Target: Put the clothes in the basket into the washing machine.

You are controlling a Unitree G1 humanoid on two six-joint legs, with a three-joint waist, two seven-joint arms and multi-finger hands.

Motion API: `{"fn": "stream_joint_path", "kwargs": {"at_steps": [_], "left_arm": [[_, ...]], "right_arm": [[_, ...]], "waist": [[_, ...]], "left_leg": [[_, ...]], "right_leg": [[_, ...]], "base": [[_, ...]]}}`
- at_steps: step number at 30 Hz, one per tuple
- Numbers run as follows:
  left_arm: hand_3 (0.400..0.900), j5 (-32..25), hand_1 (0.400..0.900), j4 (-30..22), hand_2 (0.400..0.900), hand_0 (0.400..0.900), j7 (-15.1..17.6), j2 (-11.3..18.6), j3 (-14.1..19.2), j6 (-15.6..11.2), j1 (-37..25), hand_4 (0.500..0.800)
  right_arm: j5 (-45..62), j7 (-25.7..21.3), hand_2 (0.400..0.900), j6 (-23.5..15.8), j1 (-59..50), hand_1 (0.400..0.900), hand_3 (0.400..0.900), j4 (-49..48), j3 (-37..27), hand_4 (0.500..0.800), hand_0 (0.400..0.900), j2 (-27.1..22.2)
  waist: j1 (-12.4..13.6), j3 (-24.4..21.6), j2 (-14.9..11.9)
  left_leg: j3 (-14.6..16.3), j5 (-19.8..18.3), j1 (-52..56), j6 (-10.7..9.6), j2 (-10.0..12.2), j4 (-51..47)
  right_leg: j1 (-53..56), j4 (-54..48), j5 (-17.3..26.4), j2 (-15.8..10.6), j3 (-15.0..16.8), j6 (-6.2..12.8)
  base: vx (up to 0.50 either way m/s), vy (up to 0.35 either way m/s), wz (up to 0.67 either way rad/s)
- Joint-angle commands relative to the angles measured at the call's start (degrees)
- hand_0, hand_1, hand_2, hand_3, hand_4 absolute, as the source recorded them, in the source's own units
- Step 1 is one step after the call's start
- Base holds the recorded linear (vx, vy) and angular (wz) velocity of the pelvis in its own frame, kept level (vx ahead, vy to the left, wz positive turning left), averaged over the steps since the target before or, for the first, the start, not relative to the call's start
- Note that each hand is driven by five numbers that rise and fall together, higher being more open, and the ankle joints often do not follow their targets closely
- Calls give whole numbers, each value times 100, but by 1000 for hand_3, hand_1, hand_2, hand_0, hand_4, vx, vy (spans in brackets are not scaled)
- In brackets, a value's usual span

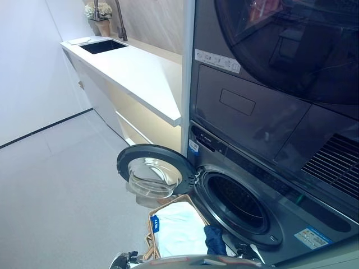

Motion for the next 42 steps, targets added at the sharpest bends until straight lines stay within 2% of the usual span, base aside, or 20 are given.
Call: {"fn": "stream_joint_path", "kwargs": {"at_steps": [1, 13, 19, 21, 23, 24, 26, 27, 32, 38, 42], "left_arm": [[900, -56, 900, 437, 900, 900, 66, 95, 330, -101, -367, 800], [900, -8, 900, 335, 900, 900, 197, 147, 285, -74, -425, 800], [900, -282, 900, -40, 900, 900, 269, 56, 55, -186, -597, 800], [900, -494, 900, -213, 900, 900, 363, -4, -125, -233, -701, 800], [900, -538, 900, -252, 900, 900, 388, -27, -174, -239, -715, 800], [900, -650, 900, -320, 900, 900, 457, -43, -231, -268, -791, 800], [900, -690, 900, -347, 900, 900, 496, -48, -279, -283, -840, 800], [900, -788, 900, -432, 900, 900, 541, -54, -342, -307, -924, 800], [900, -1018, 900, -744, 900, 900, 655, -66, -371, -367, -1044, 800], [900, -1143, 900, -928, 900, 900, 634, -125, -497, -392, -1052, 800], [900, -1300, 900, -1210, 900, 900, 659, -147, -594, -416, -1101, 800]], "right_arm": [[20, -116, 900, -132, -220, 900, 900, -37, 103, 800, 900, 95], [39, -185, 900, -81, -442, 900, 900, -26, 59, 800, 900, -109], [165, -345, 900, -35, -1040, 900, 900, -109, 43, 800, 900, -477], [253, -490, 900, -17, -1492, 900, 900, -198, 131, 800, 900, -695], [288, -545, 900, -17, -1622, 900, 900, -225, 155, 800, 900, -748], [376, -638, 900, -23, -1959, 900, 900, -272, 205, 800, 900, -854], [429, -682, 900, -22, -2170, 900, 900, -260, 234, 800, 900, -923], [508, -803, 900, -29, -2491, 900, 900, -227, 280, 800, 900, -1018], [694, -969, 900, -1, -3046, 900, 900, -4, 327, 800, 900, -1267], [677, -1063, 900, 78, -3571, 900, 900, 298, 402, 800, 900, -1617], [702, -1153, 900, 172, -3934, 900, 900, 611, 428, 800, 900, -1899]], "waist": [[107, -71, -198], [118, 135, -142], [180, 630, 72], [263, 973, 217], [299, 1030, 257], [332, 1270, 338], [351, 1367, 379], [385, 1589, 472], [565, 1842, 653], [727, 1983, 832], [897, 2108, 1015]], "left_leg": [[-107, -526, 37, 275, -304, 51], [-162, -458, -201, 281, -341, 62], [-232, -349, -918, 298, -458, 336], [-260, -293, -1406, 304, -519, 564], [-280, -275, -1541, 305, -524, 625], [-298, -224, -1782, 313, -525, 686], [-293, -196, -1909, 315, -529, 728], [-304, -169, -2154, 322, -569, 843], [-313, -175, -2691, 302, -670, 1224], [-292, -187, -3167, 284, -709, 1439], [-389, -144, -3502, 269, -767, 1540]], "right_leg": [[-263, -448, 813, -42, -167, 99], [-493, -432, 883, -70, -205, 110], [-1108, -288, 1022, -169, -316, 79], [-1550, -153, 1087, -219, -329, 48], [-1682, -85, 1086, -233, -338, 37], [-2002, 144, 1055, -244, -332, 5], [-2181, 315, 1018, -234, -348, -17], [-2456, 570, 946, -225, -385, -48], [-2954, 887, 887, -266, -437, -89], [-3463, 1179, 834, -295, -441, -93], [-3788, 1408, 753, -365, -525, -106]], "base": [[0, 0, 0], [-8, -2, 5], [-138, 26, 18], [-178, 31, 11], [-123, 18, 7], [-130, 13, 10], [-134, 20, 11], [-120, 28, 17], [-73, 19, 12], [-47, 38, 3], [-38, 13, 18]]}}
